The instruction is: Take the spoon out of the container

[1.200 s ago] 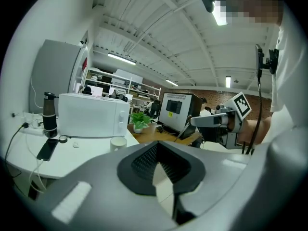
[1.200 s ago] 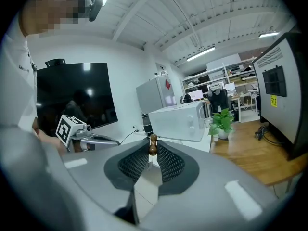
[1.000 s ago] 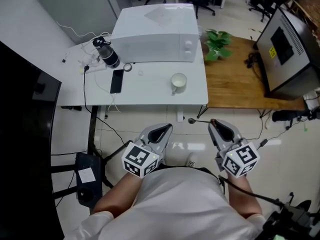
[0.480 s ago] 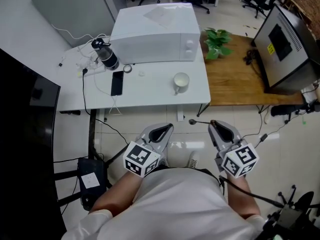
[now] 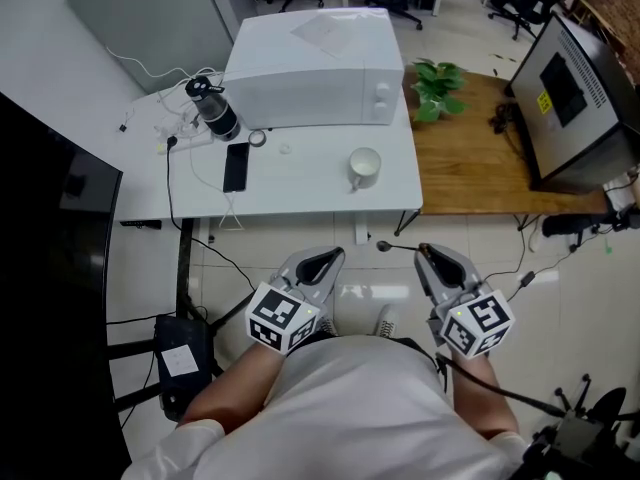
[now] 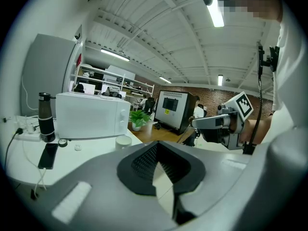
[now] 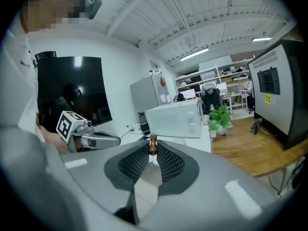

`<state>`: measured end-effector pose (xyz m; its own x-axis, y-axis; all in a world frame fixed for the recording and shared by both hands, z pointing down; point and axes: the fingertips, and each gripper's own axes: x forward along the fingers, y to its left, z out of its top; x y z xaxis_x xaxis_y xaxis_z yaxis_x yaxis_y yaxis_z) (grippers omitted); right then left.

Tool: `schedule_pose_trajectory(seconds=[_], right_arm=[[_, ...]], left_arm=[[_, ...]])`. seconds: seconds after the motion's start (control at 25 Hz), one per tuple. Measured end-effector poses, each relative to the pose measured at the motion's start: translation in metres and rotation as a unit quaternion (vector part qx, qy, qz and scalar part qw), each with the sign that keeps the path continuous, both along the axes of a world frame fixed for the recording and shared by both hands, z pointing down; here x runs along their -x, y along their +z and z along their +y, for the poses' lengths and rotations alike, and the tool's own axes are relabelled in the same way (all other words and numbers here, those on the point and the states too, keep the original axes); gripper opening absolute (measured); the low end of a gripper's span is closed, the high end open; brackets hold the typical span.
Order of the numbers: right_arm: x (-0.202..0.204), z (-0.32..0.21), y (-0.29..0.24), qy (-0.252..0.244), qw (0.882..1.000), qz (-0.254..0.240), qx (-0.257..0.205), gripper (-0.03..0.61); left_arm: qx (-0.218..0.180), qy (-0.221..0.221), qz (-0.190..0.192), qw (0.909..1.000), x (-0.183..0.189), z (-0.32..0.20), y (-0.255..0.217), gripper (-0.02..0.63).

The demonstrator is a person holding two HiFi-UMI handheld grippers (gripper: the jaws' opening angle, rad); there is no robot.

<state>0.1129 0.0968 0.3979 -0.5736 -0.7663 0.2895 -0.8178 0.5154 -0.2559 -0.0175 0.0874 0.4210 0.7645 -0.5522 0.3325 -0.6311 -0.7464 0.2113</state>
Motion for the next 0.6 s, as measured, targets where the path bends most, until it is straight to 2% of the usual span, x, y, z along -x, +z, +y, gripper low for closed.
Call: schedule_pose_trajectory(seconds=[0.6], right_arm=[[-0.0021,0.0014,0.0006,-0.003,1.0,0.001,0.003,0.055]], left_arm=[[0.0,-0.005,0.005,1.0,-0.0037,-0.0038,0.0004,0.005]])
